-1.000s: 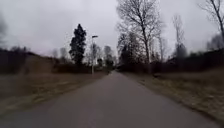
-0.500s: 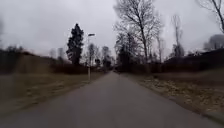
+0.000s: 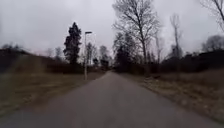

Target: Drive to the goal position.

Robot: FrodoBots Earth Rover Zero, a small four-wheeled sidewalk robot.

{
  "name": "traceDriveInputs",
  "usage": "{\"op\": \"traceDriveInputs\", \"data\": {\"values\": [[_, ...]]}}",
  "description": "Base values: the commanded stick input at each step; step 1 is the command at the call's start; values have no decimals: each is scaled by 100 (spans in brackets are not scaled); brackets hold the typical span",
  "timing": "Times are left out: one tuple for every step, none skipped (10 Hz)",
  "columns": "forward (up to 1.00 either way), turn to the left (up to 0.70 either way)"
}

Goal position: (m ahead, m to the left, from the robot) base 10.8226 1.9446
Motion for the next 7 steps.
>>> {"op": "traceDriveInputs", "data": {"values": [[100, 0], [100, 0], [100, 0], [100, 0], [100, 0], [100, 0], [100, 0]]}}
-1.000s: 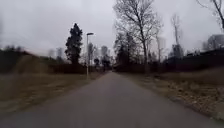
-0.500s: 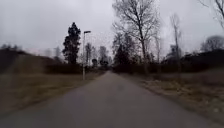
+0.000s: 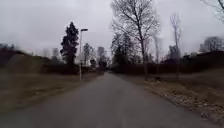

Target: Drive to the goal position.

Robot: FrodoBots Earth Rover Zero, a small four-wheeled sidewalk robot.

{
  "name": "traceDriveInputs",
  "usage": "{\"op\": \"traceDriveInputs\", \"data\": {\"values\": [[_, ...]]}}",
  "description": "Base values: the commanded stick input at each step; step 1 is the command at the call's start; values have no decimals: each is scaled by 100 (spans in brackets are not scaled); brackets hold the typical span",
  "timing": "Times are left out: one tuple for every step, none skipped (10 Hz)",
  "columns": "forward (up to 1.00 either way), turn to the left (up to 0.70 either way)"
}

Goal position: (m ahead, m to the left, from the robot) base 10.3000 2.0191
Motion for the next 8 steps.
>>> {"op": "traceDriveInputs", "data": {"values": [[100, 0], [100, 0], [100, 0], [100, 0], [100, 0], [100, 18], [100, 34], [100, 40]]}}
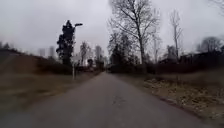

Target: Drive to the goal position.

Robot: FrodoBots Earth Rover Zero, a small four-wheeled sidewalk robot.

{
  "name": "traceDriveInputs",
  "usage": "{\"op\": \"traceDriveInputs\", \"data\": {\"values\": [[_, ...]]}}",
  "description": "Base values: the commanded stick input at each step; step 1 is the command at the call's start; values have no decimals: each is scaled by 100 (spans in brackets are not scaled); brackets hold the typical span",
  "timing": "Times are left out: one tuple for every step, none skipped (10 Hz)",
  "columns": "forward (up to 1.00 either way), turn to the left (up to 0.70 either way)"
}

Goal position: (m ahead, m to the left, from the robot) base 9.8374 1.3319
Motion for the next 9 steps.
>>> {"op": "traceDriveInputs", "data": {"values": [[100, 40], [100, 40], [100, 40], [100, 33], [100, 19], [100, 6], [100, 0], [100, 0], [100, 0]]}}
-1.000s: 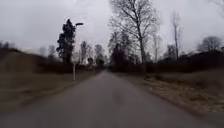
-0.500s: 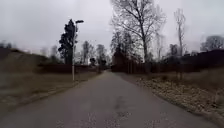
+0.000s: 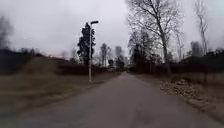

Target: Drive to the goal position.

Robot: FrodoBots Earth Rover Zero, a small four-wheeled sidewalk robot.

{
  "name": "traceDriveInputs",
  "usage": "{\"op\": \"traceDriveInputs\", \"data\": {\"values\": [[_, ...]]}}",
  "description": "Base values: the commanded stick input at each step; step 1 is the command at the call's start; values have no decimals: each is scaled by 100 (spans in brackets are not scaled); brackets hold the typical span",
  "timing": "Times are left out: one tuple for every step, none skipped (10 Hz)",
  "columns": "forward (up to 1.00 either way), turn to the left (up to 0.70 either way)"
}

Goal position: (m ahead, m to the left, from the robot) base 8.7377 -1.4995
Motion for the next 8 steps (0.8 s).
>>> {"op": "traceDriveInputs", "data": {"values": [[100, 0], [100, 0], [100, 0], [100, 0], [100, 0], [100, 0], [100, 0], [100, 0]]}}
